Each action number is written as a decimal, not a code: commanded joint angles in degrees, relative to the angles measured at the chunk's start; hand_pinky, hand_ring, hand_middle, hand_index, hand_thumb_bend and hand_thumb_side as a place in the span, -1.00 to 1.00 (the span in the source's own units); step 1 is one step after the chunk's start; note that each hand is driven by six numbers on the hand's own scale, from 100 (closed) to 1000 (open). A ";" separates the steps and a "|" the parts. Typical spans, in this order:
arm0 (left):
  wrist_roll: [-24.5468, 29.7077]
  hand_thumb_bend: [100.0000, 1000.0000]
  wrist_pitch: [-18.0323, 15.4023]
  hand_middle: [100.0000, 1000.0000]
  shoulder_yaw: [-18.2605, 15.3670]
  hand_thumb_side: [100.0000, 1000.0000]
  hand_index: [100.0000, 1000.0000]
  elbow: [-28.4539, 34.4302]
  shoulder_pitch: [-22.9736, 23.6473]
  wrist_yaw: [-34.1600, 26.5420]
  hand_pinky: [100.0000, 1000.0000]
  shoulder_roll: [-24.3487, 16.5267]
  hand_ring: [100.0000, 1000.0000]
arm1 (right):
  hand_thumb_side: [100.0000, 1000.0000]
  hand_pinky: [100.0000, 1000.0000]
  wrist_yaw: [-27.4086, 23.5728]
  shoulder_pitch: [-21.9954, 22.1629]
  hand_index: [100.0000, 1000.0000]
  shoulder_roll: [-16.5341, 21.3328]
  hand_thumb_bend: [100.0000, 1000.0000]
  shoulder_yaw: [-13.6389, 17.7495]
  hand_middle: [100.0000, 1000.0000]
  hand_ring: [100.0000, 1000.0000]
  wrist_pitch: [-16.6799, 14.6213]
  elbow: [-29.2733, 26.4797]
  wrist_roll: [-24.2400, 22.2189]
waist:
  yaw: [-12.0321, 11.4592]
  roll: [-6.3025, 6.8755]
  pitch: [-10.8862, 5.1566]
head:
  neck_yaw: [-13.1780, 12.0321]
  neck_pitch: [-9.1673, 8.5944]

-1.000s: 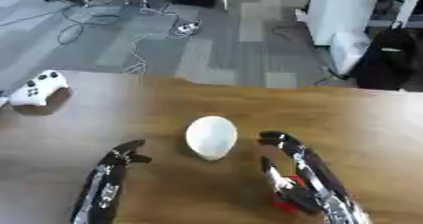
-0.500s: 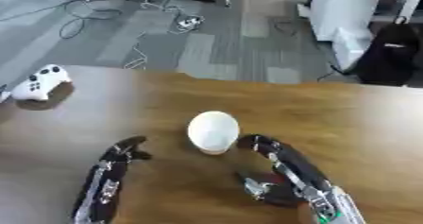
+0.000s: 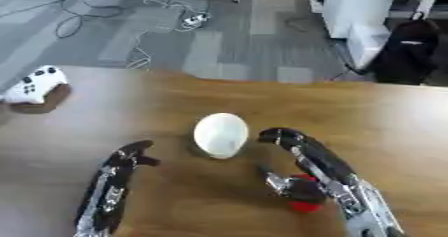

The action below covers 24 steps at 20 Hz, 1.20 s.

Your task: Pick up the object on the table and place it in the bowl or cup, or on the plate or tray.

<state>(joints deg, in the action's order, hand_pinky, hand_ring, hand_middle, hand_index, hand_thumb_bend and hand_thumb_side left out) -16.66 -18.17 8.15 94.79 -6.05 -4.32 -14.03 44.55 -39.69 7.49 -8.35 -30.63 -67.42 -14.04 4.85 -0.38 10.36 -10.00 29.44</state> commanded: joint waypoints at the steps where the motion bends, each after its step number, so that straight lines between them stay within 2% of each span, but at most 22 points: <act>1: 0.10 0.42 -0.22 0.41 0.01 0.54 0.51 0.98 -0.15 0.34 1.00 -0.46 0.16 | 0.56 0.89 0.14 -1.49 0.71 1.43 -0.43 0.39 0.66 0.68 -0.23 -0.22 0.39 | 0.14 0.17 -1.20 | 1.01 0.04; 11: 0.21 0.43 -0.34 0.41 0.05 0.54 0.51 0.98 -0.09 0.39 1.00 -0.51 0.16 | 0.55 0.85 1.83 -2.30 0.69 1.64 -0.49 -0.74 0.61 0.64 -0.99 2.87 -0.58 | 0.23 0.08 -1.34 | 1.15 0.62; 16: 0.24 0.43 -0.37 0.41 0.01 0.54 0.51 0.95 0.00 0.40 1.00 -0.51 0.16 | 0.56 0.84 5.35 -1.97 0.68 1.59 -0.49 -1.01 0.61 0.63 -1.58 6.52 1.75 | 0.29 0.12 -1.39 | 1.32 1.14; 17: 0.21 0.42 -0.38 0.41 -0.02 0.55 0.51 0.94 0.06 0.40 1.00 -0.53 0.23 | 0.56 0.84 5.59 -1.96 0.68 1.69 -0.48 -1.04 0.61 0.62 -1.86 7.07 2.22 | 0.36 0.14 -1.41 | 1.38 1.31; 24: -0.01 0.42 -0.46 0.41 -0.25 0.55 0.51 0.88 0.42 0.60 1.00 -0.78 0.26 | 0.55 0.84 3.35 -2.87 0.68 4.63 -0.46 -1.26 0.62 0.62 -3.25 9.26 3.76 | 1.10 0.05 -1.44 | 1.58 2.05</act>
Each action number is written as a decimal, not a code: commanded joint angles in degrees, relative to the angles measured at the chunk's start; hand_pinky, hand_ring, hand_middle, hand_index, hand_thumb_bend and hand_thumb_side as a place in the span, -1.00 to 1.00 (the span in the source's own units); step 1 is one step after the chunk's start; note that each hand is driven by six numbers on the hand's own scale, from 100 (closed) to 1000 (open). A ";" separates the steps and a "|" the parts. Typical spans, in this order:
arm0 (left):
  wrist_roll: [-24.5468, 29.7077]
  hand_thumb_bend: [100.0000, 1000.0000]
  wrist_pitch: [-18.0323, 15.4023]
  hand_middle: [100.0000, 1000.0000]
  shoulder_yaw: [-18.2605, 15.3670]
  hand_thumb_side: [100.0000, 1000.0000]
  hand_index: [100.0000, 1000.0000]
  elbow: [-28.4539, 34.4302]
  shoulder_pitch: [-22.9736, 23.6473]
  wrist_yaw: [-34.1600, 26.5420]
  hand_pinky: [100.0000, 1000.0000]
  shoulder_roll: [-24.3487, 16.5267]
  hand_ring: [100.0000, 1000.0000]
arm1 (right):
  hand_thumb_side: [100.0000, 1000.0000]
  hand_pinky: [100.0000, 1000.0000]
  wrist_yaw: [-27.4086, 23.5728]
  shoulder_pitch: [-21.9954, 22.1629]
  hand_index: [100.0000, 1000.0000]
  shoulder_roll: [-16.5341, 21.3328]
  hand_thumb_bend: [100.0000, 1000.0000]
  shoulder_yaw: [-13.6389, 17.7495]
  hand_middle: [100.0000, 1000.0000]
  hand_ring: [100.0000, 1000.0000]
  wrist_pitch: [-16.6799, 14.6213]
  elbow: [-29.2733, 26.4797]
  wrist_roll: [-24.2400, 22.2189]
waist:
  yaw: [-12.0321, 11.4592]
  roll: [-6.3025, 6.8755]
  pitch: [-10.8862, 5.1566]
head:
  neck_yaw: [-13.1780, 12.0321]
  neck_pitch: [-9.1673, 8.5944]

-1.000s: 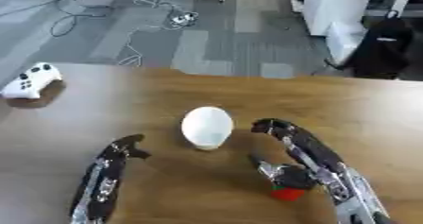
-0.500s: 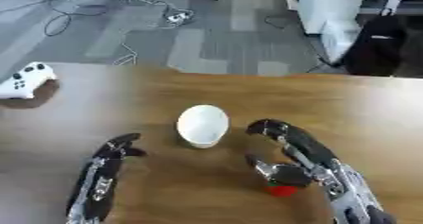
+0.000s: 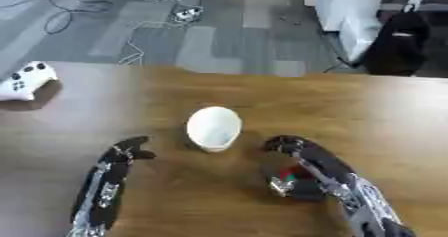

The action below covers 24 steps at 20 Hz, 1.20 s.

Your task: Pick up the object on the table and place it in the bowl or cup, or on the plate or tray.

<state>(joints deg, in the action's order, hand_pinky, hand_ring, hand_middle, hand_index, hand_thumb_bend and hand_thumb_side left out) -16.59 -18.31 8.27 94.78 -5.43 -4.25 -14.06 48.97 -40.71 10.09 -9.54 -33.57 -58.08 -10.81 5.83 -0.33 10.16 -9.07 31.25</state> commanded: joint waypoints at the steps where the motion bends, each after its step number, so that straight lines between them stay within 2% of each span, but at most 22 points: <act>1: -0.10 0.42 -0.32 0.41 -0.39 0.55 0.51 0.88 -0.19 0.56 1.00 -0.78 0.26 | 0.55 0.84 -1.40 -1.95 0.68 2.44 -0.46 -0.08 0.62 0.62 -0.38 0.04 0.51 | 0.20 0.00 -1.26 | 0.64 0.32; 17: -0.24 0.43 -0.25 0.41 -0.48 0.56 0.51 0.98 0.15 0.79 1.00 -1.43 0.26 | 0.53 0.82 -2.37 -2.56 0.67 4.71 -0.48 -1.44 0.58 0.60 -1.10 1.49 -0.85 | 0.18 -0.03 -1.52 | 0.58 1.13; 24: -0.55 0.47 -0.25 0.41 -0.71 0.57 0.51 2.04 0.72 0.68 1.00 -2.88 0.26 | 0.51 0.80 -0.42 -3.00 0.67 5.31 -0.48 -2.37 0.57 0.59 -0.73 3.22 -0.31 | -0.57 0.42 -1.83 | 0.49 1.77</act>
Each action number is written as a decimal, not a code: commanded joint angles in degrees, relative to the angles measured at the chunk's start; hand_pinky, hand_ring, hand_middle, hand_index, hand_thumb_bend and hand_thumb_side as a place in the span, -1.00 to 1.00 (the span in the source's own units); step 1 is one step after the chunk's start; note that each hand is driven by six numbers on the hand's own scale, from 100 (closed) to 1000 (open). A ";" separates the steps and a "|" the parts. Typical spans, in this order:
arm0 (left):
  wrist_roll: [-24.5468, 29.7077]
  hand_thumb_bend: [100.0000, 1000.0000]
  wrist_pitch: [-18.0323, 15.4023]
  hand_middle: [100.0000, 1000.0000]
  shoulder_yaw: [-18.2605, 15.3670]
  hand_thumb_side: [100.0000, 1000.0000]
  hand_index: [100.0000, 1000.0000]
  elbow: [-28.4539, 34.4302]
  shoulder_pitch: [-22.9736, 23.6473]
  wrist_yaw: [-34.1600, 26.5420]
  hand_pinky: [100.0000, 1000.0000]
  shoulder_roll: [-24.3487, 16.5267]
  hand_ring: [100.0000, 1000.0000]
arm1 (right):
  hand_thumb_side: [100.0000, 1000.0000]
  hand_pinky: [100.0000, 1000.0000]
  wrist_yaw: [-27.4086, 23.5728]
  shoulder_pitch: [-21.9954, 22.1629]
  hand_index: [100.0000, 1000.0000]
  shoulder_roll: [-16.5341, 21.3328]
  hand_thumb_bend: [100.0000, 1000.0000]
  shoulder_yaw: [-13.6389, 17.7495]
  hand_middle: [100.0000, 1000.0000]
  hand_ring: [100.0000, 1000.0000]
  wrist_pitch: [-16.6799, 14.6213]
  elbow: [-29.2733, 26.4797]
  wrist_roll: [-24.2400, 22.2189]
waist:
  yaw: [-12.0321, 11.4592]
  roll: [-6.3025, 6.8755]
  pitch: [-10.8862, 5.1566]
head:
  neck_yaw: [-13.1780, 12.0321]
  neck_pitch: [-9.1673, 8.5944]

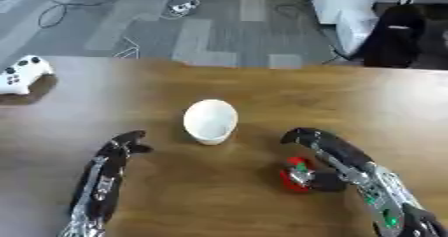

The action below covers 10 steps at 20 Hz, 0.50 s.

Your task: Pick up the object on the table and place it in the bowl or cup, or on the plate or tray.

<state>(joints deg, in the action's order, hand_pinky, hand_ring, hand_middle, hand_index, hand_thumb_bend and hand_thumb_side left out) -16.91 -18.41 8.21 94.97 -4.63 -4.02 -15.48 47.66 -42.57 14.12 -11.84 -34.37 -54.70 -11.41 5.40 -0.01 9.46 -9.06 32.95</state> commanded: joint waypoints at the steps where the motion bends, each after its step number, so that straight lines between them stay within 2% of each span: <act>1: -0.32 0.47 -0.15 0.42 -0.74 0.57 0.51 2.36 -0.03 0.40 1.00 -1.63 0.26 | 0.51 0.80 1.36 -1.15 0.67 1.26 -0.47 -0.11 0.57 0.59 -0.01 0.03 0.34 | -0.23 0.14 -1.15 | 0.51 0.10; 7: -0.78 0.49 0.28 0.42 -1.16 0.58 0.50 5.67 0.09 0.20 1.00 -2.56 0.27 | 0.49 0.80 4.16 -1.10 0.67 1.16 -0.44 -0.18 0.57 0.59 -0.47 1.32 0.33 | -0.58 0.27 -1.23 | 0.59 0.26; 8: -0.84 0.49 0.37 0.42 -1.19 0.58 0.50 5.98 0.10 0.16 1.00 -2.60 0.27 | 0.33 0.65 5.13 -1.11 0.59 1.09 -0.38 -0.26 0.40 0.36 -0.53 1.50 0.15 | -0.63 0.28 -1.24 | 0.62 0.30; 9: -0.88 0.49 0.46 0.42 -1.21 0.58 0.50 6.18 0.11 0.13 1.00 -2.62 0.27 | 0.42 0.74 6.04 -1.11 0.64 0.98 -0.41 -0.23 0.51 0.50 -0.60 1.59 0.12 | -0.65 0.29 -1.24 | 0.64 0.31; 10: -0.91 0.50 0.53 0.41 -1.22 0.58 0.50 6.31 0.12 0.12 1.00 -2.60 0.27 | 0.17 0.52 6.88 -1.10 0.52 0.85 -0.37 -0.22 0.24 0.16 -0.68 1.66 0.17 | -0.67 0.29 -1.25 | 0.66 0.31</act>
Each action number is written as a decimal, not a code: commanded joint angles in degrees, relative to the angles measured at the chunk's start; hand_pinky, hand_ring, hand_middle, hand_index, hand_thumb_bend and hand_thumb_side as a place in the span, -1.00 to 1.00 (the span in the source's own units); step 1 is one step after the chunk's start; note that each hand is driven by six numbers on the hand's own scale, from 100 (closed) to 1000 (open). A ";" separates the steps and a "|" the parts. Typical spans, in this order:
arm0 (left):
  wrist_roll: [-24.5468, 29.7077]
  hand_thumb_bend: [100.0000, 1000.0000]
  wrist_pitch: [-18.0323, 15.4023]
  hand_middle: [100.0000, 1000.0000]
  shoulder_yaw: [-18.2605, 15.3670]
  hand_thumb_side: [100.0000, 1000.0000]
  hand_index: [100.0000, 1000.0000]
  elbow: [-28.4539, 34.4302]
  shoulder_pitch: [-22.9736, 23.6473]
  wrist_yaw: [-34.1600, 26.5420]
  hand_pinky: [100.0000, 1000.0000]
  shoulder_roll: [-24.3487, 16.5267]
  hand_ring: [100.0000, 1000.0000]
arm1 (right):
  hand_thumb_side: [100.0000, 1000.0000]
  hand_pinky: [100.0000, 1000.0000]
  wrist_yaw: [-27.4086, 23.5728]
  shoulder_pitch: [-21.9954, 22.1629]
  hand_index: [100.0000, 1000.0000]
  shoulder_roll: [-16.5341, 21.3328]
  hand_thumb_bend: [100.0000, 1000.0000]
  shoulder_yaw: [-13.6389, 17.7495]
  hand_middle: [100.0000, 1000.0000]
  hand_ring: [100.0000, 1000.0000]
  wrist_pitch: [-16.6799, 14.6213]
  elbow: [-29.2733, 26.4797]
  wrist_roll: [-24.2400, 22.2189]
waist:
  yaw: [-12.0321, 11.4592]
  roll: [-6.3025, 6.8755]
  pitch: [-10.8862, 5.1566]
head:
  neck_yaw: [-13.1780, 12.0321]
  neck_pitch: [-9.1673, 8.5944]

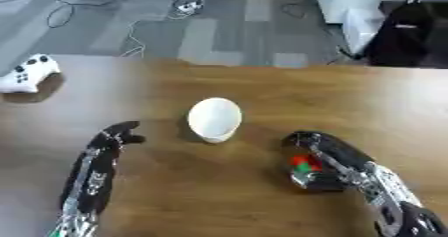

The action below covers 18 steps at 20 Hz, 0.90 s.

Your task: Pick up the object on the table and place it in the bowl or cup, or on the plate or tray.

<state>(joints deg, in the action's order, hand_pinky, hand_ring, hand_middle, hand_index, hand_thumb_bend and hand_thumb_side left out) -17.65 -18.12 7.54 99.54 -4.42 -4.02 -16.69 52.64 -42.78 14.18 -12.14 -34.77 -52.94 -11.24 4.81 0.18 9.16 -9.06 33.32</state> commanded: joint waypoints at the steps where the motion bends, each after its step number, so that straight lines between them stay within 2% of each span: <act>1: -0.20 0.50 0.29 0.41 -0.56 0.58 0.50 1.81 -0.07 0.11 1.00 -1.37 0.27 | 0.13 0.50 2.71 -0.86 0.52 0.64 -0.38 0.11 0.22 0.13 -0.32 -0.08 0.12 | -0.10 0.11 -0.95 | 0.67 -0.06; 5: -0.28 0.50 0.36 0.41 -0.62 0.58 0.50 1.88 -0.01 0.18 1.00 -1.35 0.27 | -0.01 0.34 5.49 -1.02 0.47 0.40 -0.40 0.32 0.15 0.00 0.09 -0.03 0.73 | -0.04 0.07 -0.98 | 0.75 0.23; 6: -0.30 0.50 0.37 0.41 -0.64 0.58 0.50 1.87 0.01 0.21 1.00 -1.35 0.26 | -0.28 0.17 6.30 -1.08 0.38 0.44 -0.43 0.35 -0.08 -0.18 0.36 0.04 0.89 | -0.01 0.05 -0.98 | 0.78 0.31; 8: -0.34 0.51 0.36 0.41 -0.66 0.58 0.50 1.84 0.05 0.26 1.00 -1.35 0.26 | -0.48 0.06 7.73 -1.12 0.27 0.44 -0.45 0.35 -0.24 -0.30 0.77 0.31 1.15 | 0.03 0.03 -0.97 | 0.80 0.40; 9: -0.36 0.51 0.36 0.41 -0.67 0.58 0.50 1.82 0.06 0.28 1.00 -1.35 0.26 | -0.46 0.07 8.30 -1.12 0.29 0.40 -0.44 0.38 -0.22 -0.28 0.92 0.52 1.16 | 0.05 0.03 -0.96 | 0.81 0.42; 10: -0.38 0.51 0.35 0.41 -0.69 0.58 0.50 1.81 0.06 0.31 1.00 -1.33 0.26 | -0.66 -0.04 8.79 -1.12 0.13 0.39 -0.47 0.40 -0.39 -0.42 1.01 0.68 1.17 | 0.07 0.03 -0.95 | 0.82 0.46; 11: -0.40 0.51 0.35 0.41 -0.70 0.58 0.50 1.80 0.07 0.33 1.00 -1.32 0.26 | -0.69 -0.06 9.24 -1.12 0.11 0.38 -0.48 0.43 -0.41 -0.44 1.10 0.79 1.19 | 0.08 0.03 -0.95 | 0.83 0.49; 12: -0.42 0.51 0.34 0.41 -0.70 0.58 0.50 1.80 0.09 0.35 1.00 -1.32 0.26 | -0.80 -0.14 9.62 -1.12 0.02 0.37 -0.53 0.49 -0.50 -0.51 1.22 0.89 1.25 | 0.10 0.05 -0.94 | 0.84 0.54; 13: -0.44 0.51 0.34 0.41 -0.71 0.58 0.50 1.79 0.10 0.38 1.00 -1.31 0.26 | -0.78 -0.12 9.93 -1.11 0.04 0.34 -0.52 0.53 -0.48 -0.49 1.33 0.96 1.35 | 0.10 0.06 -0.93 | 0.85 0.55; 14: -0.47 0.51 0.34 0.41 -0.72 0.58 0.50 1.78 0.10 0.40 1.00 -1.29 0.26 | -0.89 -0.22 10.17 -1.12 -0.06 0.34 -0.60 0.60 -0.56 -0.58 1.45 1.00 1.51 | 0.11 0.07 -0.91 | 0.85 0.57; 18: -0.55 0.51 0.36 0.41 -0.70 0.58 0.50 1.70 0.09 0.43 1.00 -1.19 0.26 | -0.93 -0.30 10.70 -1.51 -0.18 0.13 -0.66 0.83 -0.66 -0.66 1.89 0.81 2.57 | 0.03 0.11 -0.88 | 0.81 0.57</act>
<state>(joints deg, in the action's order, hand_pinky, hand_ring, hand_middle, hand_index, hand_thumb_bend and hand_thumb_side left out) -17.94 -17.86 7.23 100.10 -4.14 -4.02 -17.09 61.86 -43.92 13.61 -11.49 -33.17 -52.97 -8.74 4.83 0.16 8.77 -9.03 33.94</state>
